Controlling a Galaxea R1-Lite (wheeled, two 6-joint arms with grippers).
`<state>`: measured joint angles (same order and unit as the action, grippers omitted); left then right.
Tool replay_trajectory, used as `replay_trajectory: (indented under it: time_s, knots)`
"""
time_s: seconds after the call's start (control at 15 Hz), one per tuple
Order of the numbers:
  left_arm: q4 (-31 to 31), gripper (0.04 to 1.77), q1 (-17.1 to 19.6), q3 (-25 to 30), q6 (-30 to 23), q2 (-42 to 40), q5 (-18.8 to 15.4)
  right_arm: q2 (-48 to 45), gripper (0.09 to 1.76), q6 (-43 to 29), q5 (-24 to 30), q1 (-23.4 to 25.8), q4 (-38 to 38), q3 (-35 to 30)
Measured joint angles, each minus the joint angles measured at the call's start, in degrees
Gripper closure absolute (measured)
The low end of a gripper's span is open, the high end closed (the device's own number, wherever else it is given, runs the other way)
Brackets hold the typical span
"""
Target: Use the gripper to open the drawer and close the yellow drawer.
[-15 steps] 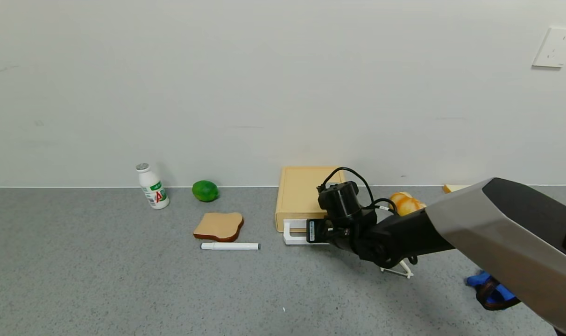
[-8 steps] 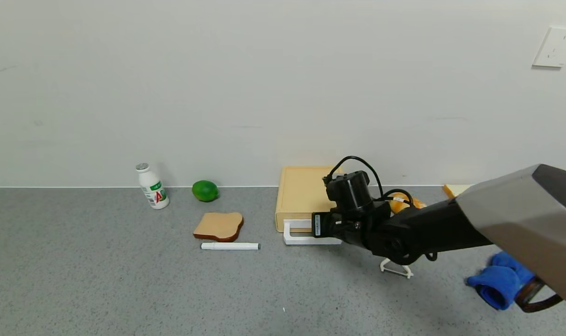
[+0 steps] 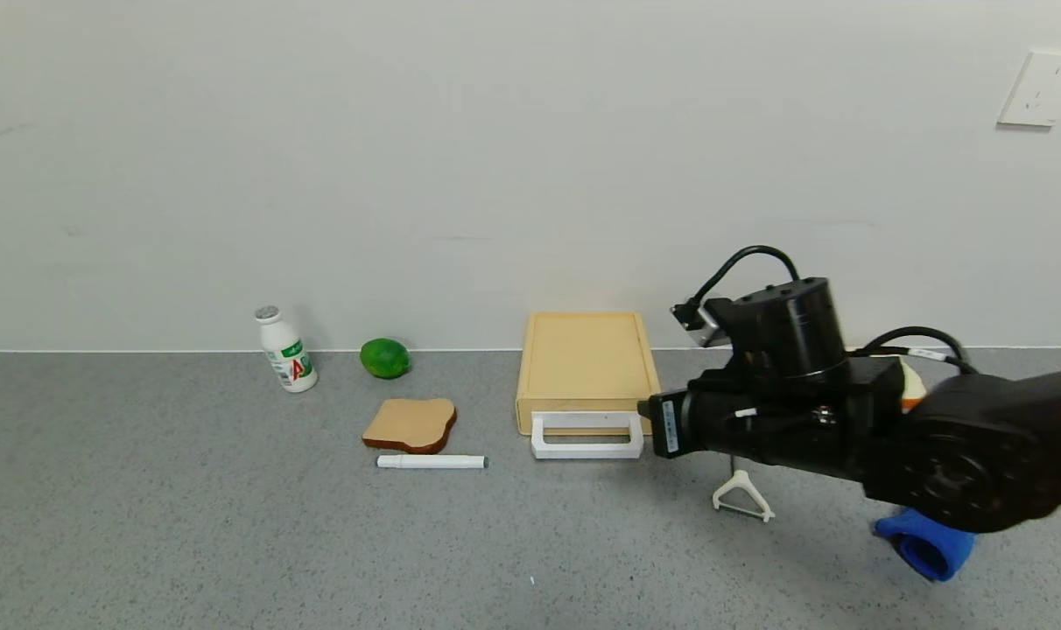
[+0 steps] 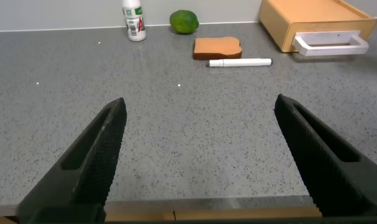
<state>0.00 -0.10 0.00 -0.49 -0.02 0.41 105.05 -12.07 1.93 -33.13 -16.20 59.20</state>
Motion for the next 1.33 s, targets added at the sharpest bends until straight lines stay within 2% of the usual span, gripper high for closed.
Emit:
replay_trajectory:
  time_s: [0.13,0.4,0.6,0.8,1.07,1.33]
  knots:
    - [0.0,0.09,0.0,0.0,0.0,0.0,0.0,-6.0,1.73,4.4,2.3,2.9,0.3,-4.9]
    - [0.0,0.09,0.0,0.0,0.1,0.0,0.0,-14.8,1.73,6.0,2.6,5.8,0.9,-11.1]
    - [0.0,0.09,0.0,0.0,0.2,0.0,0.1,-19.1,1.27,6.0,2.8,6.2,0.5,-15.1]
    - [-0.1,0.09,0.0,0.0,0.2,0.0,0.4,-24.4,0.90,5.8,2.6,7.6,-0.1,-21.0]
    - [-0.1,0.09,0.0,0.0,0.0,0.0,0.5,-33.9,0.60,5.6,2.8,12.0,-0.7,-28.9]
    - [-0.1,0.09,0.0,0.0,-0.1,0.0,0.5,-44.3,0.42,5.6,2.6,17.0,0.0,-34.7]
